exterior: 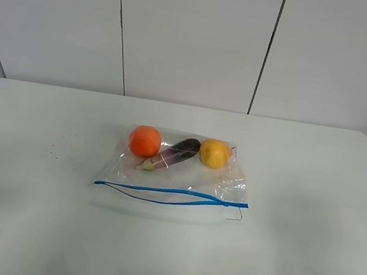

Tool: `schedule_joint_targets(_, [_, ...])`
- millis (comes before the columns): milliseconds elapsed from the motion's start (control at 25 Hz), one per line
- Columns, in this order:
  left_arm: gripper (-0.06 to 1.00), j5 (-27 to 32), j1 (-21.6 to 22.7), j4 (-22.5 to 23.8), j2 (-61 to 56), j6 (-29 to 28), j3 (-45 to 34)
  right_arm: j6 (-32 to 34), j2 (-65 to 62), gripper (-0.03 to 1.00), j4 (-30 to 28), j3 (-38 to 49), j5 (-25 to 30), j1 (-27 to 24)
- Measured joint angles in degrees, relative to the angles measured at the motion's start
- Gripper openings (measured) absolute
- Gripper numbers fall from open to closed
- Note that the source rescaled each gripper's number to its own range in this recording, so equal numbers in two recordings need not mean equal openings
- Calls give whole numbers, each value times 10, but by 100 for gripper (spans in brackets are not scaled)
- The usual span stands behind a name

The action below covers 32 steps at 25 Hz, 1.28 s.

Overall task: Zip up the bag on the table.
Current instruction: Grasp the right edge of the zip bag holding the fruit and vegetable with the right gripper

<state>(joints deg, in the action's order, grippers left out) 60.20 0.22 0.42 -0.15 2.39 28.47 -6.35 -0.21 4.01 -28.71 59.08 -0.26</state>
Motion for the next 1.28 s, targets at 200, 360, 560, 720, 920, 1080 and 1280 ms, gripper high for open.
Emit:
schedule_joint_targets(200, [100,0,0,0,0,0,0,0,0,100,0,0,0,0])
schedule_joint_targets(360, [100,0,0,0,0,0,0,0,0,100,1,0,0,0])
schedule_joint_targets(560, [100,0,0,0,0,0,0,0,0,100,12,-1,-5,0])
schedule_joint_targets(720, [100,0,0,0,0,0,0,2,52,100,10,-15,-48,0])
schedule_joint_targets(920, [100,0,0,0,0,0,0,36,240,100,50,-31,-153,0])
schedule_joint_targets(1080, [100,0,0,0,0,0,0,-28,428,100,144,-42,-220,0])
schedule_joint_targets(1280, [100,0,0,0,0,0,0,-153,670,100,241,-87,-275,0])
